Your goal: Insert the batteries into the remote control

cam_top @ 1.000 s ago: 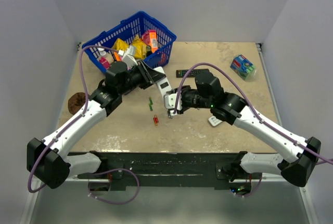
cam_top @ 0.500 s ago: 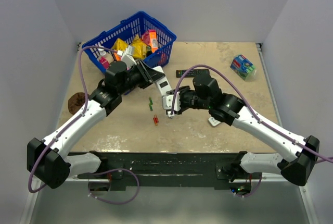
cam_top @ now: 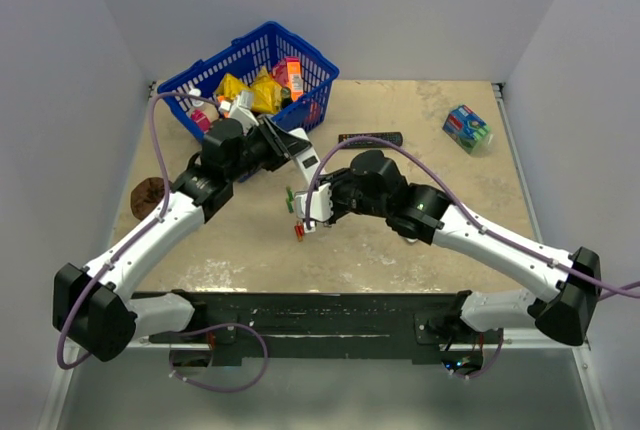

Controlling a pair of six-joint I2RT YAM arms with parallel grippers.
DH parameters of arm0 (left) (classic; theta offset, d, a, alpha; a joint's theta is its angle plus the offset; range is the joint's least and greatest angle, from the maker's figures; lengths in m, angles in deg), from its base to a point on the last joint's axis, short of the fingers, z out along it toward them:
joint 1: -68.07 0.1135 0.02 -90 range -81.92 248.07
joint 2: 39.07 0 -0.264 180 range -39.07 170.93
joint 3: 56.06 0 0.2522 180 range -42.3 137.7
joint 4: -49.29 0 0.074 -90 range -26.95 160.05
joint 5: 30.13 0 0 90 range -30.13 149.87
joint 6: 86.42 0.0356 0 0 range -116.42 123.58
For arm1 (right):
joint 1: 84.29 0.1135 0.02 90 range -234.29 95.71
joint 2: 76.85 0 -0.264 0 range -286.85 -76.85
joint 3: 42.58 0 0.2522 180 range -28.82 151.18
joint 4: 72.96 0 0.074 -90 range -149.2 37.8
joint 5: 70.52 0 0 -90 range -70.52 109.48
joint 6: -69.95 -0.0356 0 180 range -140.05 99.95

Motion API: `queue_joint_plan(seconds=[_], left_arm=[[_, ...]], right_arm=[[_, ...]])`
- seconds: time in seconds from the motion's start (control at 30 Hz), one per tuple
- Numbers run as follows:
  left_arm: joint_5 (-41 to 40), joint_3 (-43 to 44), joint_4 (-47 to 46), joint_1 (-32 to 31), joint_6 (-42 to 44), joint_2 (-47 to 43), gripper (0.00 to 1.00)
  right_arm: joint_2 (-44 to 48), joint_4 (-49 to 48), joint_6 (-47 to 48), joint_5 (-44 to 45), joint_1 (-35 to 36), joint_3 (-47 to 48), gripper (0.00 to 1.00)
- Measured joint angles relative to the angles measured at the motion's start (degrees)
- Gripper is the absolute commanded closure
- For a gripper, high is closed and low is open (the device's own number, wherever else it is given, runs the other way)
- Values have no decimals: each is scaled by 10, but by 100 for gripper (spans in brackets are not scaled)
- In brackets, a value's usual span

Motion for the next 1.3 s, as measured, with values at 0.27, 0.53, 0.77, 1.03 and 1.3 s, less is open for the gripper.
queue_joint_plan(seconds=[0.27,0.53,0.77,1.03,1.3], left_arm=[[-21,-4,1,7,0,4,100],[-36,-4,4,9,5,4,100],[-41,-4,7,3,3,3,100],[-37,-4,5,-2,0,2,100],[-30,-4,5,-4,-3,-7,100]], right_arm=[[-20,-4,13,44,14,0,91],[-25,-2,12,57,16,0,84],[-10,-4,-25,49,16,-9,54],[-5,-17,-53,51,18,-17,38],[-4,-52,-57,54,18,-21,40]])
